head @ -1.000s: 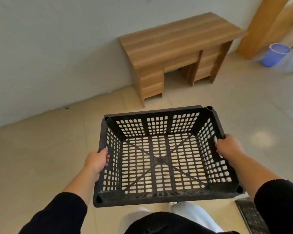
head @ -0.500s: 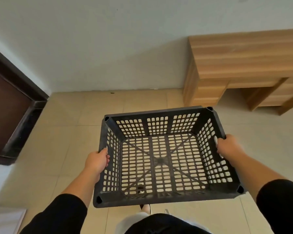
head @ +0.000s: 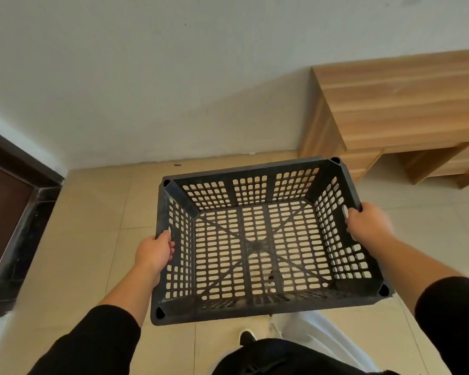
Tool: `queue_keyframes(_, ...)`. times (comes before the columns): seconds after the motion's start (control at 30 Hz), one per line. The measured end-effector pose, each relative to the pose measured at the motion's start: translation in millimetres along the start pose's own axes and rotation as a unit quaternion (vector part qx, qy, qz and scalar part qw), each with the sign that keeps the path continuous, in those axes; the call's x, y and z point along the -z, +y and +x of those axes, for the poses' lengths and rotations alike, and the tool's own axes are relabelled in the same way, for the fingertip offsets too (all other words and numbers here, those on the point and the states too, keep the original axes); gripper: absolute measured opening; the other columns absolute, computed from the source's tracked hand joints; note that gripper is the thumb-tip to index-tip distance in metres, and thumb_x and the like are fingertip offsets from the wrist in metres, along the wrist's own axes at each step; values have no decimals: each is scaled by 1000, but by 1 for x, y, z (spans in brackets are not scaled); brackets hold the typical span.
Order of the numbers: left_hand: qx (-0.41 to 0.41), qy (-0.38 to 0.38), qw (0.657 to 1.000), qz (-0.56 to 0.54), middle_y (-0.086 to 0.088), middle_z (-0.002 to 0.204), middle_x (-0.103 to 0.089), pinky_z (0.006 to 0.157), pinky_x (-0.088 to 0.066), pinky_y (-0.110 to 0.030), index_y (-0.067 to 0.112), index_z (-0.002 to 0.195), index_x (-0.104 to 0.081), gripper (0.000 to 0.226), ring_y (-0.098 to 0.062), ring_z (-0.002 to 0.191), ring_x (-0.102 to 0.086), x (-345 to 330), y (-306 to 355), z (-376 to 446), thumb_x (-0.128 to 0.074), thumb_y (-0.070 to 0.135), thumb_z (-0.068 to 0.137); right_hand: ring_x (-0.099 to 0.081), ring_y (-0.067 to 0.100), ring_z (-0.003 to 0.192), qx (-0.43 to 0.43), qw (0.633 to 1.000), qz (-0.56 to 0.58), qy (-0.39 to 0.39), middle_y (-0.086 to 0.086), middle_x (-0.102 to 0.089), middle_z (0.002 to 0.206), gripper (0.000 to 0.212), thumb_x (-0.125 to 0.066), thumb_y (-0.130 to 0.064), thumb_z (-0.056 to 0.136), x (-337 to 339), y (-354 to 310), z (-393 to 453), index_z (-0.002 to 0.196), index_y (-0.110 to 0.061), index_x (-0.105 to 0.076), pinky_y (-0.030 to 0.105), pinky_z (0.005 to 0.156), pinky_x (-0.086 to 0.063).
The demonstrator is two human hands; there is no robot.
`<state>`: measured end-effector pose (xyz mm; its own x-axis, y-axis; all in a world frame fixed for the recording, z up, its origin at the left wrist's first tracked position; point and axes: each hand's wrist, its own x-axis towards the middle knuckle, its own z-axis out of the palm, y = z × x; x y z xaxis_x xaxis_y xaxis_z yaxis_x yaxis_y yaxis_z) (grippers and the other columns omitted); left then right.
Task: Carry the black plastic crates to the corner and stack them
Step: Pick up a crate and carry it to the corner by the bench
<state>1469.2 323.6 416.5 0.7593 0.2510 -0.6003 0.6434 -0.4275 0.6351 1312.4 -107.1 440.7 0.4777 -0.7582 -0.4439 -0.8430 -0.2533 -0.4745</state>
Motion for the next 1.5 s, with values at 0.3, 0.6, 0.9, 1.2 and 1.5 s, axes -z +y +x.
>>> queue_keyframes(0.3, 10, 23, 1000, -4, -11, 93, -73, 74, -53, -40, 5, 103, -70, 38, -25, 80, -65, -43, 118, 106, -55, 39, 109, -69, 36, 100, 19, 1000, 24, 5, 16, -69, 110, 34, -47, -32, 108, -19, -117, 127, 125, -7, -61, 53, 87, -61)
queue_keyframes(0.6, 17, 31, 999, -13, -11, 98, -73, 75, -53, -39, 8, 109, -69, 34, -24, 83, -67, -60, 206, 206, -55, 38, 109, -71, 32, 96, 1, 999, 5, -39, 11, -70, 107, 34, -51, -38, 107, -44, -227, 233, 126, -12, -59, 52, 86, -62)
queue_keyframes(0.9, 48, -15, 999, 3, -12, 103, -74, 79, -56, -41, 12, 112, -67, 30, -26, 89, -70, -81, 280, 342, -52, 39, 111, -71, 32, 94, -29, 998, -23, -50, 11, -72, 103, 29, -53, -34, 108, -90, -320, 322, 123, -12, -63, 53, 88, -62)
queue_keyframes(1.2, 48, -46, 994, 87, -12, 101, -75, 76, -52, -35, 9, 112, -68, 27, -24, 87, -68, -118, 339, 457, -53, 31, 111, -71, 32, 89, -74, 994, -8, -78, 11, -71, 101, 27, -55, -33, 107, -135, -359, 408, 121, -10, -62, 46, 79, -60)
queue_keyframes(1.5, 80, -43, 986, 138, -12, 97, -77, 75, -50, -38, 9, 107, -69, 31, -27, 88, -69, -199, 353, 549, -51, 34, 111, -71, 29, 91, -105, 988, -1, -117, 8, -71, 103, 27, -54, -31, 108, -190, -353, 530, 127, -13, -61, 48, 82, -62)
